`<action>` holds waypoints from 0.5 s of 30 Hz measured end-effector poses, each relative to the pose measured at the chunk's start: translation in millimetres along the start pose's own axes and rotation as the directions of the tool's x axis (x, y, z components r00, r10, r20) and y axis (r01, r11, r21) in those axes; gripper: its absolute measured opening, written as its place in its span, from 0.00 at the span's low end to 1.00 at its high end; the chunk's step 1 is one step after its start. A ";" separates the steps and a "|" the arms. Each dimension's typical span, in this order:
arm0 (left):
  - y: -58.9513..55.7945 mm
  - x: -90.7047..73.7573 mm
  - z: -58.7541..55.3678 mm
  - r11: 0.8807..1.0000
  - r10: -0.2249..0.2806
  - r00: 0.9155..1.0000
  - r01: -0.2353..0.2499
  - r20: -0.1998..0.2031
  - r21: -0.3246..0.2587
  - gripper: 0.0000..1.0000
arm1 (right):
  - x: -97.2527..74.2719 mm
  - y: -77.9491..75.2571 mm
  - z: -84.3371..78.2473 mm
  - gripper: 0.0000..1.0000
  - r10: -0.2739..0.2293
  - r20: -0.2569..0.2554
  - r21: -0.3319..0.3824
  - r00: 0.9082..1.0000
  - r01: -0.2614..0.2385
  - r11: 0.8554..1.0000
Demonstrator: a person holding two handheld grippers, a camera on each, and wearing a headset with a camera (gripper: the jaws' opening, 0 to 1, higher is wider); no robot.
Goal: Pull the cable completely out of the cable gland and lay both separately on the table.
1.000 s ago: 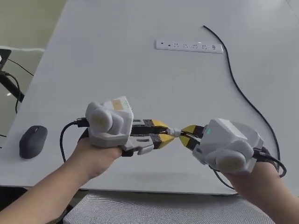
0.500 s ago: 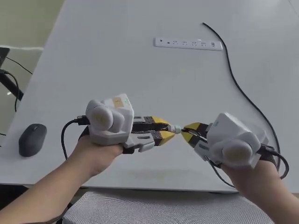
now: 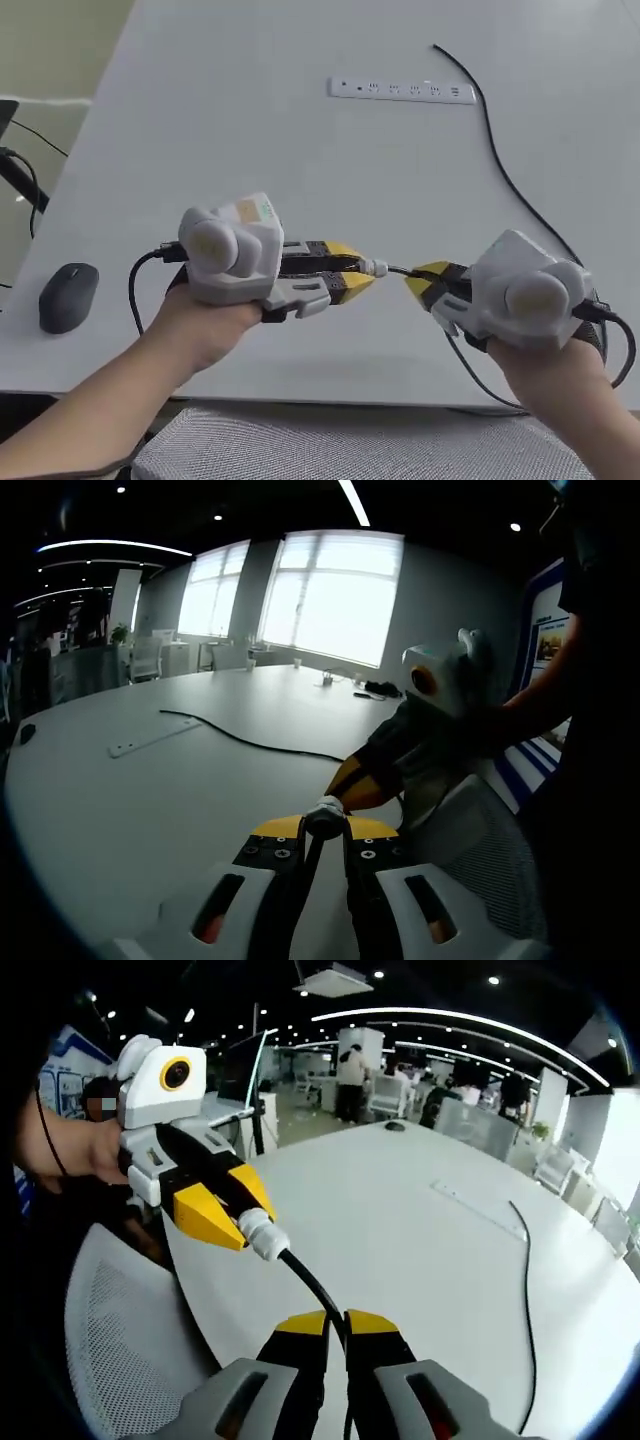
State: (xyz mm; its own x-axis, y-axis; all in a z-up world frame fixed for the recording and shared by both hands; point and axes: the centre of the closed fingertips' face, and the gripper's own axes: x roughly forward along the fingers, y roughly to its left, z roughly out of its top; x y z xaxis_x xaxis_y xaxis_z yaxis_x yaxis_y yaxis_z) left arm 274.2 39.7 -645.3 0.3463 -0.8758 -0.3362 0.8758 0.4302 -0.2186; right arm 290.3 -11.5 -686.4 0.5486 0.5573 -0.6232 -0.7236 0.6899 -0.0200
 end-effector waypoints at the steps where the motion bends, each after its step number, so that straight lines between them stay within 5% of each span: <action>1: 0.0 0.1 0.5 1.000 0.001 1.000 -0.001 0.001 0.002 0.15 | 0.6 -2.4 -2.6 0.00 -0.004 -0.003 0.013 1.000 0.004 1.000; 10: 1.1 0.3 -1.6 1.000 0.001 1.000 -0.001 -0.005 0.001 0.15 | 5.7 -14.4 -26.9 0.00 -0.026 -0.042 0.183 0.999 0.033 0.983; 15: 2.8 0.1 -0.7 1.000 0.001 1.000 -0.001 -0.002 0.000 0.15 | 8.7 -24.1 -42.1 0.00 -0.047 -0.068 0.326 0.997 0.066 0.943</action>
State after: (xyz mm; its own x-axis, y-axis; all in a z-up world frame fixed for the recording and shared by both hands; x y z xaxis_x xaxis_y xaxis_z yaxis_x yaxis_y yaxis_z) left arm 276.4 40.9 -646.6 0.3463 -0.8750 -0.3382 0.8757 0.4308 -0.2180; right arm 294.9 -42.7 -724.3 0.5522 0.4921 -0.6730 -0.5093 0.8382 0.1950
